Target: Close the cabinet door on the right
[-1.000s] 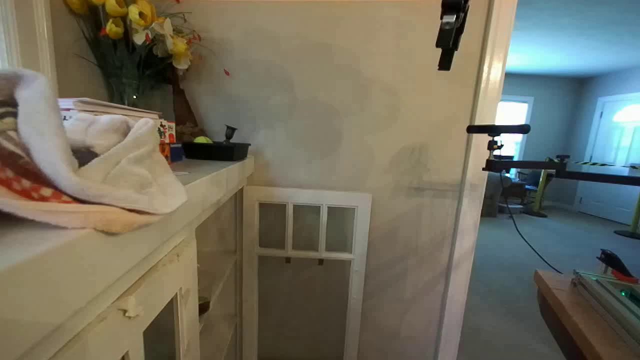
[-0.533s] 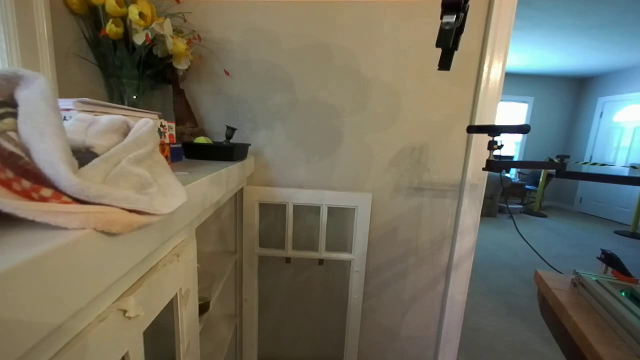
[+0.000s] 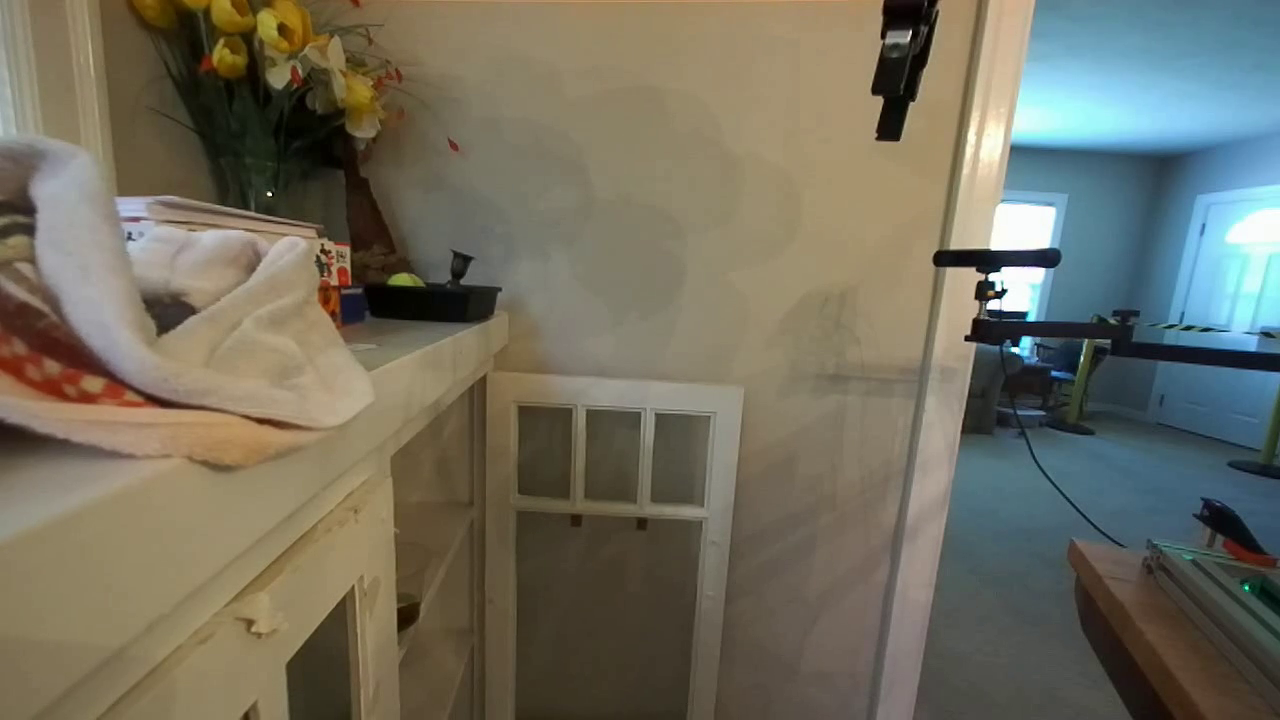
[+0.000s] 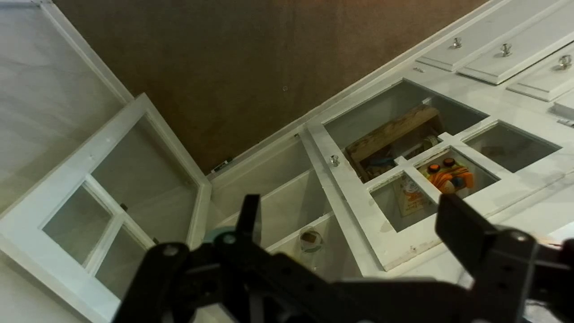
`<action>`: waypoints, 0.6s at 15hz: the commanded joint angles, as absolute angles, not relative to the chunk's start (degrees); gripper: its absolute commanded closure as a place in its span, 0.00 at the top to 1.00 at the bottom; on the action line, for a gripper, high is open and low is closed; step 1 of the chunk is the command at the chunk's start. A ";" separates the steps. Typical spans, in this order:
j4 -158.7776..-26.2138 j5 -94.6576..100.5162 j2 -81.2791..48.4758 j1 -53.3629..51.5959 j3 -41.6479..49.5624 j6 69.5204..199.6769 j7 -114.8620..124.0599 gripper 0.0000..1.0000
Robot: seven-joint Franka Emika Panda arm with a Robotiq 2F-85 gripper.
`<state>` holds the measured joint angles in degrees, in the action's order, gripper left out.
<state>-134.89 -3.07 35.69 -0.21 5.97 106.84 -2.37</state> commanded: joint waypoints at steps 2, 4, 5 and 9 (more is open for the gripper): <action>-134.77 -3.53 35.59 0.71 5.28 106.70 -2.81 1.00; -134.77 -3.53 35.59 0.71 5.28 106.70 -2.81 1.00; -134.77 -3.53 35.59 0.71 5.28 106.70 -2.81 1.00; -134.89 -3.58 35.83 0.82 5.31 107.18 -2.79 1.00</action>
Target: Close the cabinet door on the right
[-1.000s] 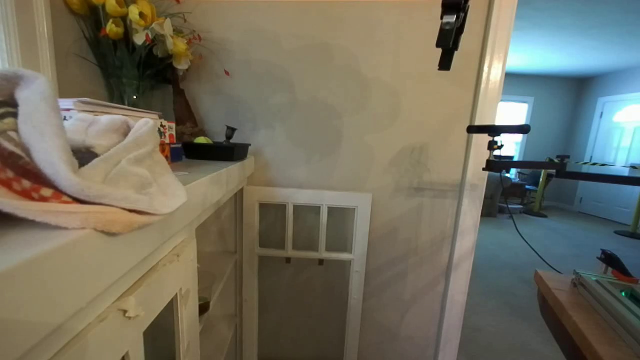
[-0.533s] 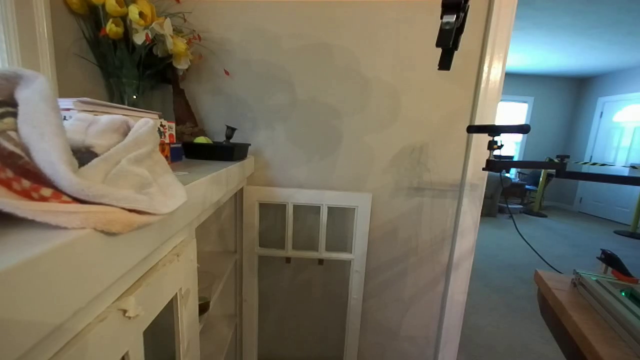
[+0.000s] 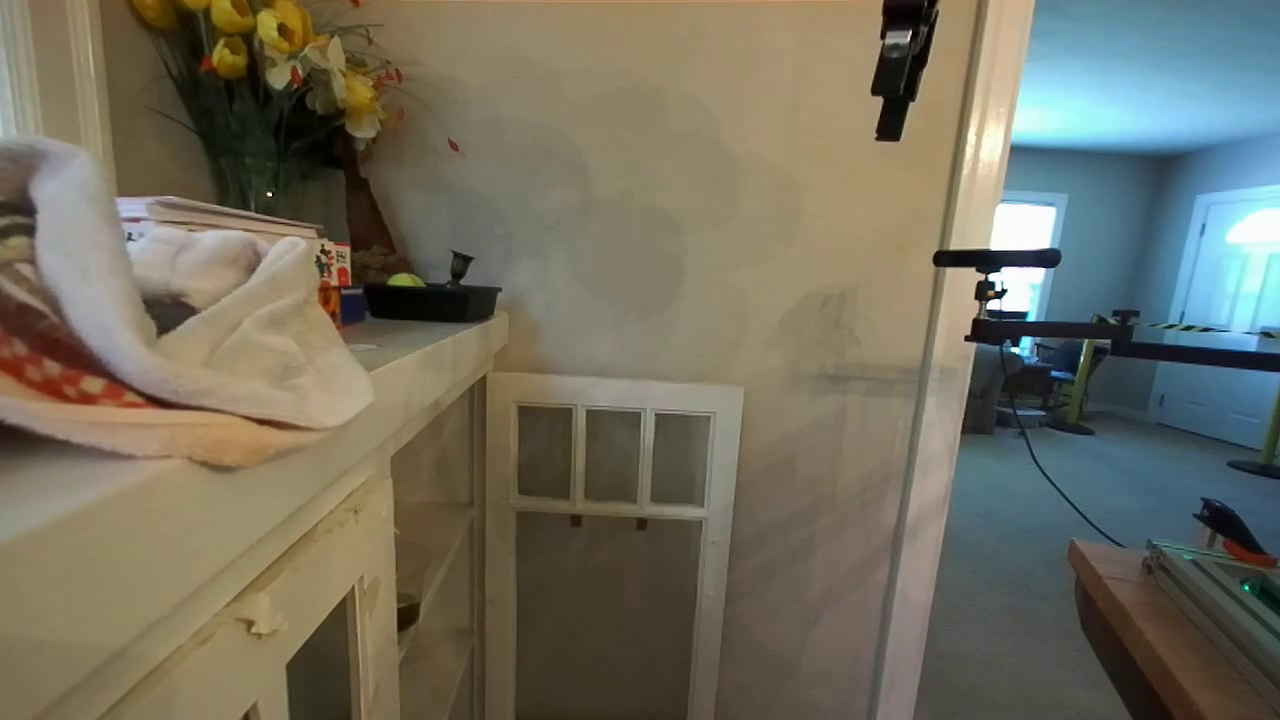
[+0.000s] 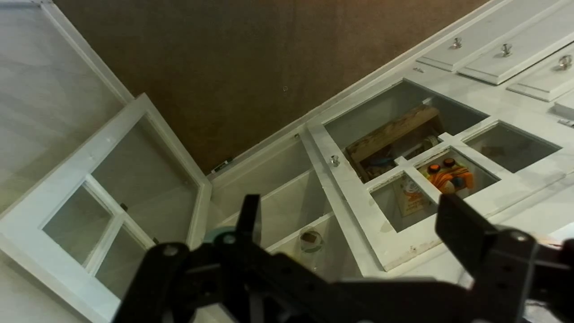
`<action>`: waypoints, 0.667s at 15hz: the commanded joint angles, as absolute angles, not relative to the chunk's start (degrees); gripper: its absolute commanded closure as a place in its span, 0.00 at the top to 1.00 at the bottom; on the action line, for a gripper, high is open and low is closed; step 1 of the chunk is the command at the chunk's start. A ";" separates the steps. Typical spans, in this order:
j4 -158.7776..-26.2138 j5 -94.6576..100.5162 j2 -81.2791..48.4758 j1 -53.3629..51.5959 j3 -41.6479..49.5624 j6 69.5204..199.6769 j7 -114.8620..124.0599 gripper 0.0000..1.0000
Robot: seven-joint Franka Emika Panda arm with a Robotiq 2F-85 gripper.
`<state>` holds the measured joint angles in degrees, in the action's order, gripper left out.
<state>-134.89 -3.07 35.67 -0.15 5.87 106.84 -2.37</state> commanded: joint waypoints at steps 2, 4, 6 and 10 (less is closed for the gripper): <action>-135.29 -3.67 36.14 0.88 5.46 108.47 -3.03 1.00; -135.52 -3.07 36.23 1.05 5.41 111.08 -3.44 1.00; -135.44 -2.92 36.00 1.19 5.60 113.21 -3.76 1.00; -135.38 -2.62 34.41 1.92 6.28 120.22 -4.30 1.00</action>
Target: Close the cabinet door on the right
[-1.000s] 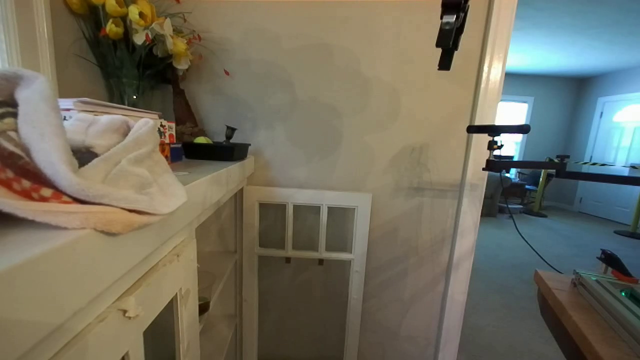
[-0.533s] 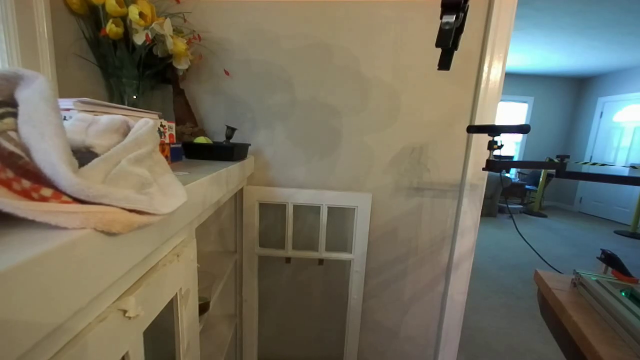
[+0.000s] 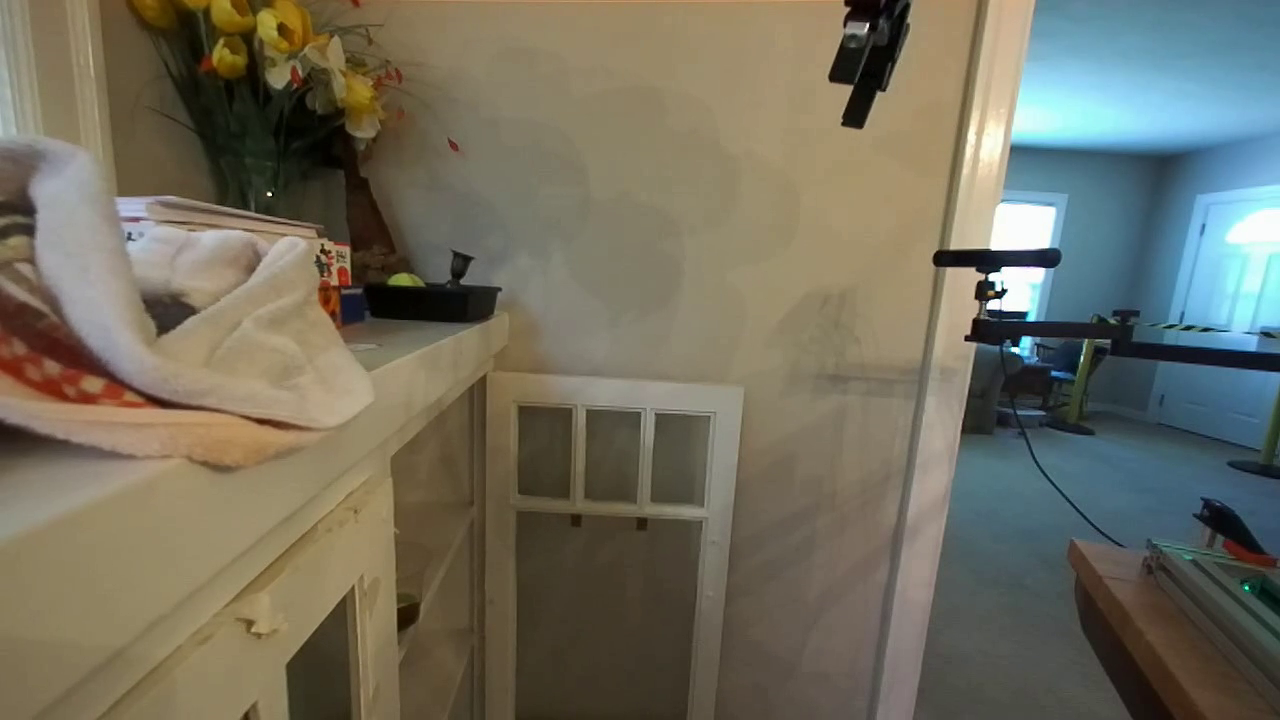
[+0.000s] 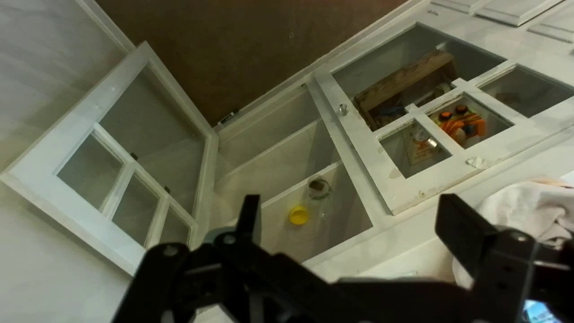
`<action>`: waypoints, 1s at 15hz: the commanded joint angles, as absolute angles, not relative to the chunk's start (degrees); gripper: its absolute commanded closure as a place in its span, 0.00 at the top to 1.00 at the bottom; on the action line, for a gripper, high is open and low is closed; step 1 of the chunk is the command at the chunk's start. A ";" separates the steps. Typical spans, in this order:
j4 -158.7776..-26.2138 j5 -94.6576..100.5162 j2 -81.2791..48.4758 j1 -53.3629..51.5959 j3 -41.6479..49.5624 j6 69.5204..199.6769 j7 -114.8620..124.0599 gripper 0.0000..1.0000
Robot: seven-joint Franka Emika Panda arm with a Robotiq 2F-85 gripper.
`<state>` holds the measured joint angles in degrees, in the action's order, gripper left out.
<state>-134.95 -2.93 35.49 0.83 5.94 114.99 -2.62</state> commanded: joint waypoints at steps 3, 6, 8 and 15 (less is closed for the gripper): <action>-134.83 -2.54 32.04 2.77 7.13 127.35 -4.61 1.00; -133.51 -2.80 28.11 3.58 8.54 133.75 -5.35 1.00; -132.49 -2.88 25.43 4.19 9.39 137.55 -5.60 1.00; -124.82 -5.14 12.64 5.01 12.72 146.62 -5.70 1.00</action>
